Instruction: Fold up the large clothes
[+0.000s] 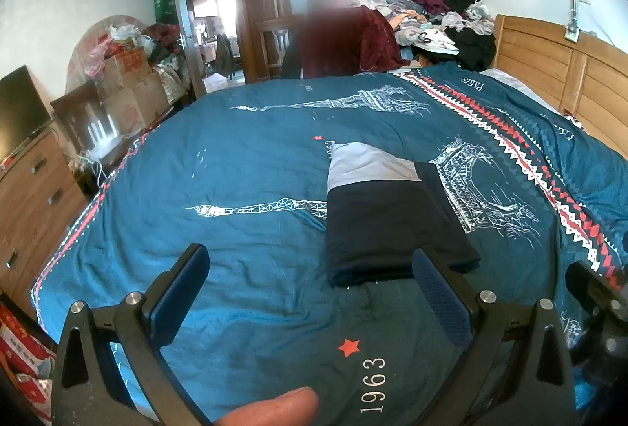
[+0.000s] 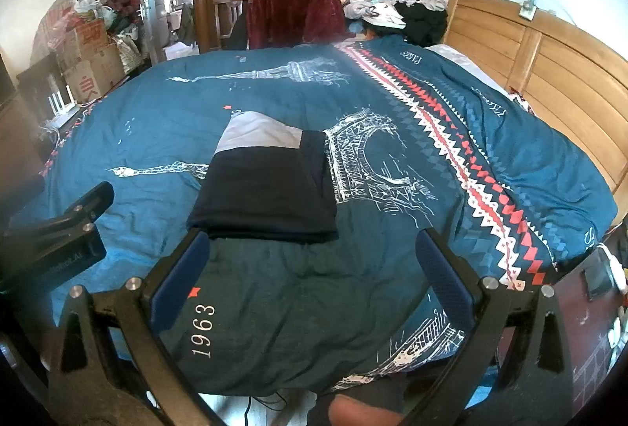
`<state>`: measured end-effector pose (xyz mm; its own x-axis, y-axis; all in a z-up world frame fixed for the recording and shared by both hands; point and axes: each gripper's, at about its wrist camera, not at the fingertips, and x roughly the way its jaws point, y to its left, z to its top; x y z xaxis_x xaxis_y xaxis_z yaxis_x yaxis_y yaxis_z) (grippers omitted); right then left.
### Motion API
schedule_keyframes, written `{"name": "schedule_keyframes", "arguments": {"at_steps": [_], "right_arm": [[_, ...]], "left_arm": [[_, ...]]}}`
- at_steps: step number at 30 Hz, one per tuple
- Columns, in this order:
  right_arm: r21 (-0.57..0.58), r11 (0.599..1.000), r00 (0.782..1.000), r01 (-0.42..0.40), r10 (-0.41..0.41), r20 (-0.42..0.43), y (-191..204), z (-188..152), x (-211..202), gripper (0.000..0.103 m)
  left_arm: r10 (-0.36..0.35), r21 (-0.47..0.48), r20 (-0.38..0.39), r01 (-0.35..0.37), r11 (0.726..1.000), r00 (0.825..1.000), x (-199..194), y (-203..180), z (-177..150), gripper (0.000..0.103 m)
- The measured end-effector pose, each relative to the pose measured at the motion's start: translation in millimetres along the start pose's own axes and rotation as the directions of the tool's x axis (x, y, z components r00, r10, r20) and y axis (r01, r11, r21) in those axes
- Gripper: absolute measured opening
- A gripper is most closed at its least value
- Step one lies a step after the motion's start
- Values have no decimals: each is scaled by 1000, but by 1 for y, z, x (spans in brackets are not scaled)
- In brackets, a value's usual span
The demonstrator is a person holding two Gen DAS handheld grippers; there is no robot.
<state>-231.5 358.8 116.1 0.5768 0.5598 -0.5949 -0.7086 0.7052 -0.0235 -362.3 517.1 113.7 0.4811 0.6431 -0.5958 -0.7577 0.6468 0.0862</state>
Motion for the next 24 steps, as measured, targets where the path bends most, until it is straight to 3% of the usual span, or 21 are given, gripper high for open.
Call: {"name": "schedule_keyframes", "arguments": {"at_steps": [24], "right_arm": [[-2, 1000, 1000, -2, 2, 0, 2, -1, 2, 103]], "left_arm": [[-7, -10, -11, 7, 1000, 1000, 5, 5, 3, 103]]}}
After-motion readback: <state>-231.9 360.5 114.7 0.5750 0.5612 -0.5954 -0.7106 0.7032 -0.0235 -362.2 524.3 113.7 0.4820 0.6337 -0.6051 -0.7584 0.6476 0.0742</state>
